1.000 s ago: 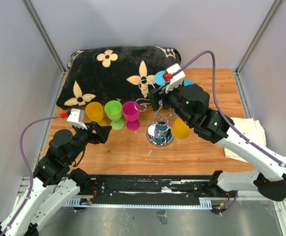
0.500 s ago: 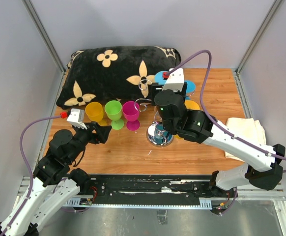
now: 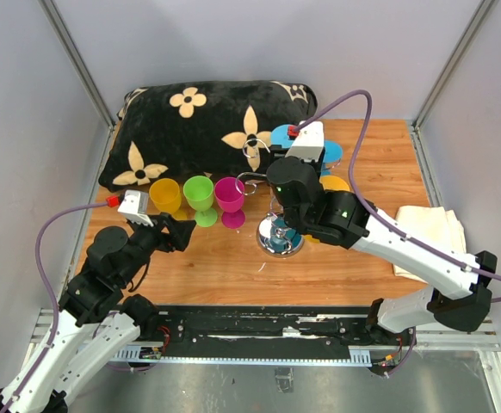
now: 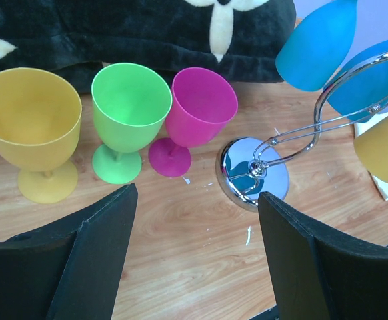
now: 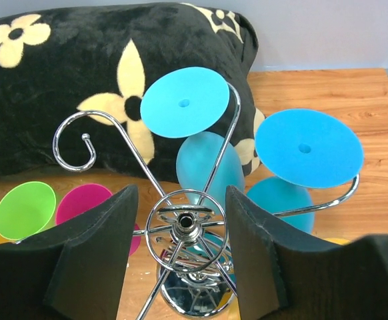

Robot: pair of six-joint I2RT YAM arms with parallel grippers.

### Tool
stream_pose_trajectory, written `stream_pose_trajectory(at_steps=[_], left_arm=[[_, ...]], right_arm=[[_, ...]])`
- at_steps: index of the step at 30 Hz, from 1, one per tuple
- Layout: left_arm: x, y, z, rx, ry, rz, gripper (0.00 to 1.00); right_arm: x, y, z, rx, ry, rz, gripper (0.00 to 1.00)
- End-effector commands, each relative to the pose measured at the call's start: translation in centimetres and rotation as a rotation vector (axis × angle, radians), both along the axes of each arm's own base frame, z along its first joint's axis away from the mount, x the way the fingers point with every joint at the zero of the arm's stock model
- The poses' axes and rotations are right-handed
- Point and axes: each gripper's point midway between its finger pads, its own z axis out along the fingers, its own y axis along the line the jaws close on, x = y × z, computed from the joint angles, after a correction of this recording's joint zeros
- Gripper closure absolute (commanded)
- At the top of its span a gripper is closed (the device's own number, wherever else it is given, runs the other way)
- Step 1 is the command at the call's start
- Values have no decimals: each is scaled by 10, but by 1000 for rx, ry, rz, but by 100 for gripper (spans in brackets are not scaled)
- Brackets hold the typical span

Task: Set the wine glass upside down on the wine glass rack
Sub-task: Adjust the wine rack at the center of the board.

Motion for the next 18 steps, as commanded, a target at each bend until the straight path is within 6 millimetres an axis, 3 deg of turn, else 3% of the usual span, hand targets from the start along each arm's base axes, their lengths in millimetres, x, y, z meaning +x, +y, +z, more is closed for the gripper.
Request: stream_pose_trajectory(at_steps=[1, 14, 18], left_arm=[[3, 0, 4, -7, -24, 8, 22], [2, 0, 4, -9, -25, 7, 22], [2, 0, 4, -10, -25, 7, 22]], right_arm=[[5, 5, -16, 7, 44, 7, 46], [5, -5, -40, -5, 89, -13, 52], [6, -8, -44, -7, 96, -15, 58]])
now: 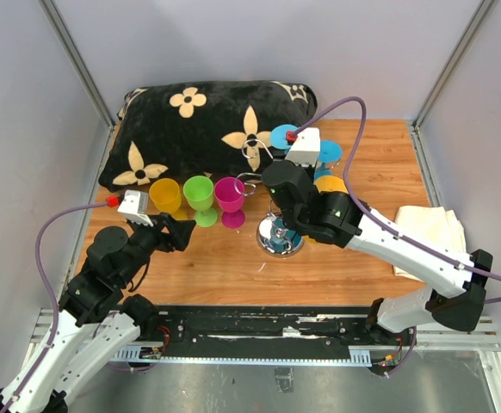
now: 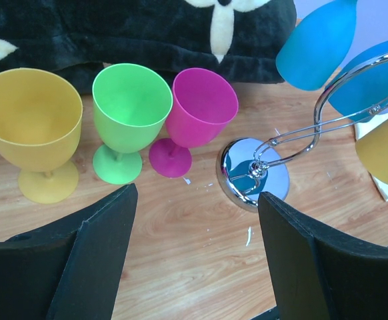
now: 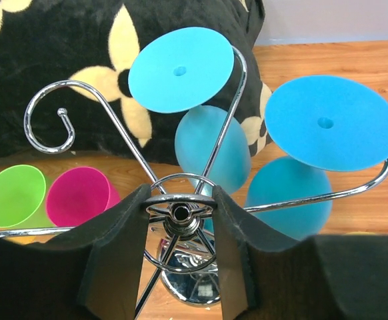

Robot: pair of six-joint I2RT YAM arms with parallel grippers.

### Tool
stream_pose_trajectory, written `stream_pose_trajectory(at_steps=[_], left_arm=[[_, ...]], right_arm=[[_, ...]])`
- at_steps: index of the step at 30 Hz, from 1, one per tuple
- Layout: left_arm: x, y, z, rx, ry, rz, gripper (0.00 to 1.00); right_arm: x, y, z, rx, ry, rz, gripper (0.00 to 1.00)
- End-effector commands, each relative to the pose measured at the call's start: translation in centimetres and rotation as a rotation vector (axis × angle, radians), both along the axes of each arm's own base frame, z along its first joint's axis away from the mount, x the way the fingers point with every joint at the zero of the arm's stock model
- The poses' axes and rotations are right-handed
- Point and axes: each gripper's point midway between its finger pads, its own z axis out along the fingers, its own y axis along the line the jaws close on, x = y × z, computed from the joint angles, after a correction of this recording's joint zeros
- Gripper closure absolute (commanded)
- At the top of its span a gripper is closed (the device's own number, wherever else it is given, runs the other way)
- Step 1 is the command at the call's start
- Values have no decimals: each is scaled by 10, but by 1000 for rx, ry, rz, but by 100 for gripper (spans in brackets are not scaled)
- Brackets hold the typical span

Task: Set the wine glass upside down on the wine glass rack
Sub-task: Adjust the wine rack at the center of the board.

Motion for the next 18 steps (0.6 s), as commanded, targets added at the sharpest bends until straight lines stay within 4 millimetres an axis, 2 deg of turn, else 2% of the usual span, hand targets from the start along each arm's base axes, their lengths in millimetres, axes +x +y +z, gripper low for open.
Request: stream_pose_trajectory(at_steps=[1, 7, 10, 18], left_arm=[[2, -1, 5, -11, -27, 4, 22], [2, -1, 4, -8, -23, 3, 22], [3, -1, 5, -9, -24, 3, 22], [3, -1, 4, -8, -22, 3, 22]], right_arm=[[0, -13, -8, -7, 22, -22, 61], [3, -18, 1, -23, -3, -2, 81], [5, -19, 9, -39, -26, 23, 98], [13, -17, 39, -132, -115, 134, 99]])
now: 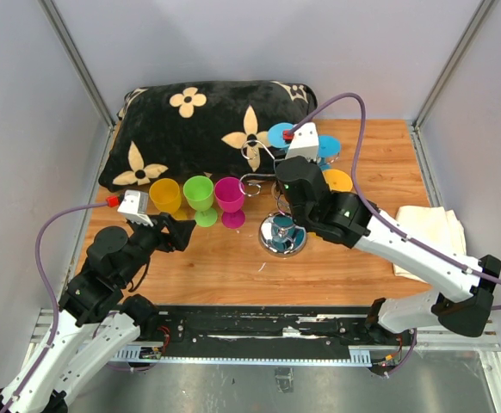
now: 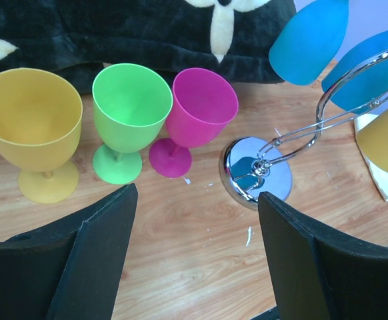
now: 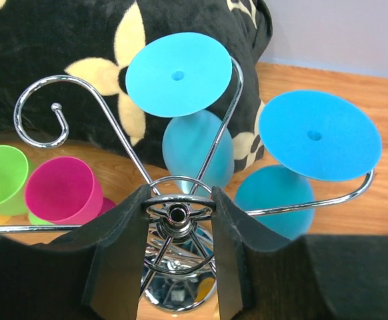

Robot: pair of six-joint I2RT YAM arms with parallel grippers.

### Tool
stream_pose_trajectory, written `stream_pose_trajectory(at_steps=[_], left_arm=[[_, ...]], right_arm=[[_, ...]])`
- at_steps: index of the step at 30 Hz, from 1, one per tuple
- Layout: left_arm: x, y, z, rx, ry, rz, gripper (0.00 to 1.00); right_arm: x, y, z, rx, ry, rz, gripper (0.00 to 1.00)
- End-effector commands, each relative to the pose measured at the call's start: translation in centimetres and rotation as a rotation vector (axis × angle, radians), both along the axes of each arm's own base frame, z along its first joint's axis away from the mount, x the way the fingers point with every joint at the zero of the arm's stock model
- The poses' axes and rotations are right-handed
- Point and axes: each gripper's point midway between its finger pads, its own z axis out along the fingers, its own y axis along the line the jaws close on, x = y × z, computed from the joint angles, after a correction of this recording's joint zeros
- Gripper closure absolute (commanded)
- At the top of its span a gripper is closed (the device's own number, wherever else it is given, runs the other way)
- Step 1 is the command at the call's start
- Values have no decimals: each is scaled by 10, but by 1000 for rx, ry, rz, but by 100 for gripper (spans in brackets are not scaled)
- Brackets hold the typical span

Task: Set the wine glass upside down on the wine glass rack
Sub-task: Adjust the wine rack at the center of the board.

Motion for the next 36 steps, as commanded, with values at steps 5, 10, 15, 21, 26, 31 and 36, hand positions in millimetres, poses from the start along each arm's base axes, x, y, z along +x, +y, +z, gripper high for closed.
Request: stream_pose_trajectory(at_steps=[5, 10, 15, 21, 26, 31, 36], left_arm=[[3, -1, 4, -8, -22, 3, 22], [3, -2, 3, -5, -18, 1, 22], [3, -2, 3, -3, -17, -1, 22], [4, -3, 3, -3, -16, -2, 22], [4, -3, 2, -1, -12, -3, 22], [4, -3, 2, -1, -12, -3, 22], [4, -3, 1, 0, -11, -3, 22]], right_arm=[[14, -12, 49, -72, -149, 138, 99], [20, -24, 61, -60, -187, 199, 99], [22, -34, 67, -71, -231, 278, 99], [29, -49, 71, -116, -256, 325, 99], [31, -55, 73, -160, -273, 350, 99], [36, -63, 75, -188, -298, 347, 99], [41, -74, 80, -189, -323, 320, 99]])
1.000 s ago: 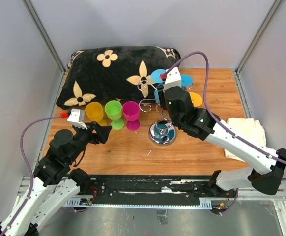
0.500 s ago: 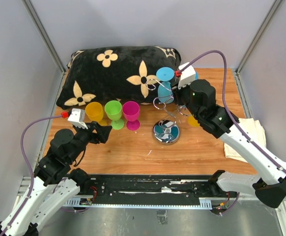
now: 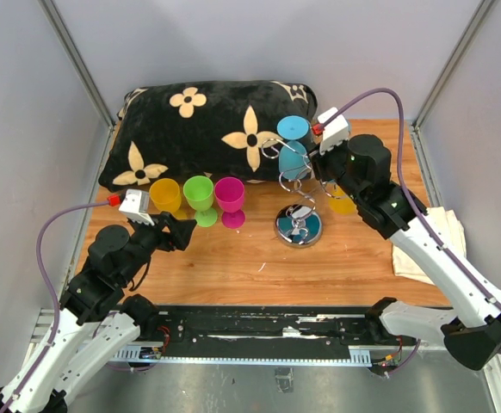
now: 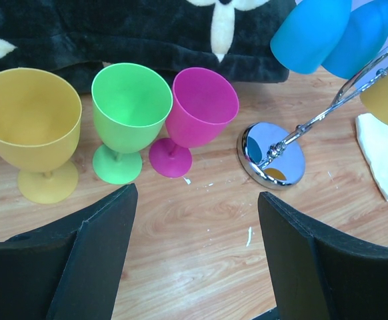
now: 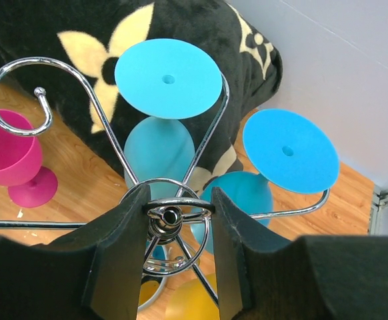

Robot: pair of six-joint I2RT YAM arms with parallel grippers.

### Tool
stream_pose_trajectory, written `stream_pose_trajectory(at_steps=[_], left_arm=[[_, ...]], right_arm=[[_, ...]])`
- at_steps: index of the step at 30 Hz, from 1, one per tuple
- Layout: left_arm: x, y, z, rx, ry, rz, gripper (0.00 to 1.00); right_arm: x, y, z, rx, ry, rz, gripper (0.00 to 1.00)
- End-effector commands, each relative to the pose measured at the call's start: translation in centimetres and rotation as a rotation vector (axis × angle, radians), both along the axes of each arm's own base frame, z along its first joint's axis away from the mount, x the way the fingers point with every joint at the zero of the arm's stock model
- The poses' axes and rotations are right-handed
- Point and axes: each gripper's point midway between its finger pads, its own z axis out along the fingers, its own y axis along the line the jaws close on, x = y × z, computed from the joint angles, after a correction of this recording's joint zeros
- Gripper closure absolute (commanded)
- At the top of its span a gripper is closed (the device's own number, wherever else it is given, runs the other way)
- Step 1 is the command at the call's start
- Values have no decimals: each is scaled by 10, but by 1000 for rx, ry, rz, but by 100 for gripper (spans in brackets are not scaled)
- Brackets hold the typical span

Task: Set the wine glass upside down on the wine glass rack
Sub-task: Adjust the wine rack at the center of the board.

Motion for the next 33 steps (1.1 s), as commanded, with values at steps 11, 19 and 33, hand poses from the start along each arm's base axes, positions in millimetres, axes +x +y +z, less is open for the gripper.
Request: stream_pose_trajectory(at_steps=[11, 19, 33], left_arm=[[3, -2, 2, -1, -14, 0, 22], [4, -2, 1, 1, -10, 1, 22], [3, -2, 1, 0, -13, 2, 22]], right_arm=[[8, -41, 73, 109, -237, -42, 99], [0, -40, 80, 112, -256, 4, 99], [0, -45, 97, 85, -304, -5, 99]])
